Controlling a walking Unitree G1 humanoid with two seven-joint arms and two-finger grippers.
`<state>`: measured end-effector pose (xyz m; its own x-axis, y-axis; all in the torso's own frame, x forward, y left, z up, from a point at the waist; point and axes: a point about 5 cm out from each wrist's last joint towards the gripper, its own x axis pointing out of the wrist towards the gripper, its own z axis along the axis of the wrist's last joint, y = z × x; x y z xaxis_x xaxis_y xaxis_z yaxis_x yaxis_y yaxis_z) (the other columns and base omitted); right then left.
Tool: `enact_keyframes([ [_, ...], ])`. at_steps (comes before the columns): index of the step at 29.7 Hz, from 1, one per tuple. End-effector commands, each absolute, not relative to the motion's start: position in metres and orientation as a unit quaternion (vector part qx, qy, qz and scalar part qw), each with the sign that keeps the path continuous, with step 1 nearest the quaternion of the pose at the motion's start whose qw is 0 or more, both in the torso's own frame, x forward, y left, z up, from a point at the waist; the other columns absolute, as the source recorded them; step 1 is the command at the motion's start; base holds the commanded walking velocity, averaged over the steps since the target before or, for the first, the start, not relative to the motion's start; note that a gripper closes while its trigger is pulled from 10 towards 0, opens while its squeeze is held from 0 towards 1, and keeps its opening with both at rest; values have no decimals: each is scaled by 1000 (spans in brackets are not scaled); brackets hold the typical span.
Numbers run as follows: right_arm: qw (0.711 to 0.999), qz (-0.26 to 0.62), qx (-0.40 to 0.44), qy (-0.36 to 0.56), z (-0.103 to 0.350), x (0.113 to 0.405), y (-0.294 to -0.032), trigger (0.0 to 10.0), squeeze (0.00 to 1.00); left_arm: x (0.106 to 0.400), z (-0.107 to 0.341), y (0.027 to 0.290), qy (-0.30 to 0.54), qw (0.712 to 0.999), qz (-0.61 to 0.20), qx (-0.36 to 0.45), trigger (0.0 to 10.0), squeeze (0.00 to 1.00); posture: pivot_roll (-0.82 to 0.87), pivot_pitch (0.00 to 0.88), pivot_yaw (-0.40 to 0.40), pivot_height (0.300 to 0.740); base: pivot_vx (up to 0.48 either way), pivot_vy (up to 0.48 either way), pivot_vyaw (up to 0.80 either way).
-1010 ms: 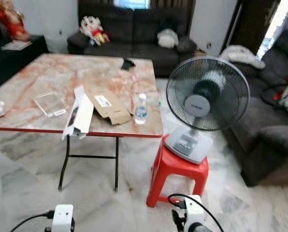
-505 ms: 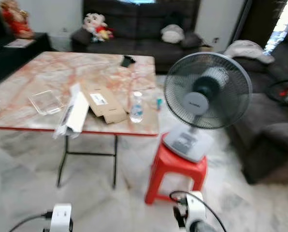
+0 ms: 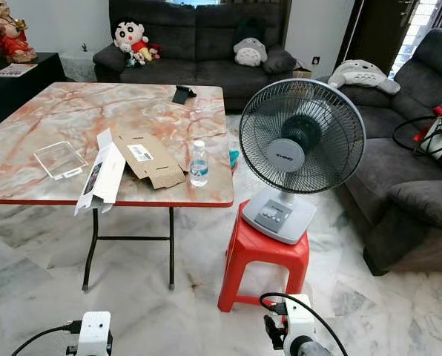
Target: Picking trash to rubbish bin
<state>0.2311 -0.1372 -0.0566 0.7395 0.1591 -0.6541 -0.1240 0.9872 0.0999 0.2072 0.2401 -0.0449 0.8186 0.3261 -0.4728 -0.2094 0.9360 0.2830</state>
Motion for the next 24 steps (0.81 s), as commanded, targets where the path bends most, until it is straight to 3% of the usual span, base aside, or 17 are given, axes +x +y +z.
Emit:
enact_keyframes([
  [1, 945, 93, 20, 312, -43, 249, -132, 10000, 0, 222, -32, 238, 219, 958, 149, 108, 10000, 0, 49, 13, -61, 740, 0, 0, 0],
  [10, 965, 134, 29, 224, -12, 280, -115, 10000, 0, 254, 2, 239, 120, 974, 164, 103, 10000, 0, 52, 10, -63, 740, 0, 0, 0],
  [17, 978, 174, 49, 103, 38, 317, -93, 10000, 0, 282, 40, 218, 15, 985, 138, 103, 10000, 0, 43, 0, -56, 740, 0, 0, 0],
  [24, 978, 196, 52, 42, 65, 330, -77, 10000, 0, 296, 59, 204, -28, 987, 125, 96, 10000, 0, 40, 0, -58, 740, 0, 0, 277],
])
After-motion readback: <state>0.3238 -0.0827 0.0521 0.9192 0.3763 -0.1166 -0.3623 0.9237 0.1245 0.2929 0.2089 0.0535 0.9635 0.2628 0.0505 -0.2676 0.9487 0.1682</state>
